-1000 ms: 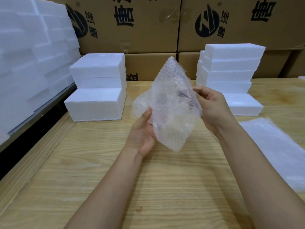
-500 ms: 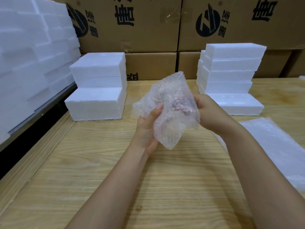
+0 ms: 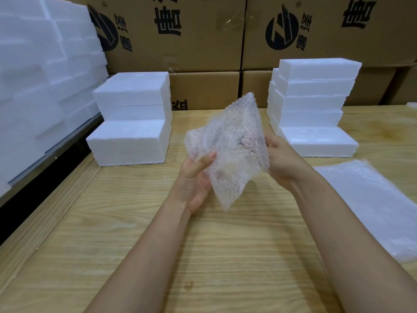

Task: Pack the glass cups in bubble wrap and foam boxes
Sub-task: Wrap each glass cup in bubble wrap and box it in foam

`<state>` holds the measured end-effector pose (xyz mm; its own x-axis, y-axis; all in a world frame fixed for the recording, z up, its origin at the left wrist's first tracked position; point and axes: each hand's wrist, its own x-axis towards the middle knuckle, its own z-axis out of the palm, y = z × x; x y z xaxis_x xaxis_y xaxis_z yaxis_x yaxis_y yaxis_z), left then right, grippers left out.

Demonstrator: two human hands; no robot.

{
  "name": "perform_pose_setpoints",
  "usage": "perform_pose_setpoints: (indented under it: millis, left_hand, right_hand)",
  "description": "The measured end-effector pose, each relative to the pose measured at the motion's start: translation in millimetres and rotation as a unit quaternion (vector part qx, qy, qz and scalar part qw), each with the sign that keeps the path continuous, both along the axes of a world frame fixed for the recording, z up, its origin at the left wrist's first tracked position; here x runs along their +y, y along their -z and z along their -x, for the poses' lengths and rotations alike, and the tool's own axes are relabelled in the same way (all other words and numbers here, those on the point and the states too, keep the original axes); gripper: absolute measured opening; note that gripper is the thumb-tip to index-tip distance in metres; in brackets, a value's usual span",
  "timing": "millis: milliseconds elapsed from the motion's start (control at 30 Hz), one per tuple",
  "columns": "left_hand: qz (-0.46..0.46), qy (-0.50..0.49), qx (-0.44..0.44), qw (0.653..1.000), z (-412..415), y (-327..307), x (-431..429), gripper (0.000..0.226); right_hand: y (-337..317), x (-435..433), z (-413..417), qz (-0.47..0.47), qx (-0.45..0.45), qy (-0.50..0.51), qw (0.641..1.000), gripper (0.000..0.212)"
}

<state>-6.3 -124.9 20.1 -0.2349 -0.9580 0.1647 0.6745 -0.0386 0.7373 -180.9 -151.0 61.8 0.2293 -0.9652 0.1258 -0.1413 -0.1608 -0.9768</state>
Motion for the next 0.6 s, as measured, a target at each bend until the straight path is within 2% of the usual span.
perform_pose_setpoints:
  millis: [100,267,367,467,500,600]
  left_hand:
    - [-0.016,0.002,0.034,0.999,4,-2,0,0.107]
    - [0.014,-0.056,0.019,0.998,13,-9,3,0.111]
    - [0.010,-0.124,-0.024,0.992,22,-11,5,0.094]
    - [0.004,-0.156,-0.029,0.987,29,-10,3,0.079]
    - [0.004,-0.153,-0.024,0.988,31,-10,3,0.082]
    - [0.010,-0.111,0.003,0.994,30,-9,6,0.112]
  right_hand:
    - [5,0,-9,-0.006,-0.002,0.002,1.000,0.012]
    - [2,3,-11,0.021,0.056,-0.030,0.998,0.006]
    - [-3,8,-13,0.037,0.104,-0.081,0.991,0.013]
    - [-5,12,-16,0.027,0.097,-0.119,0.988,0.018]
    - [-4,11,-16,0.025,0.086,-0.122,0.988,0.020]
    - [-4,10,-15,0.027,0.062,-0.114,0.991,0.032]
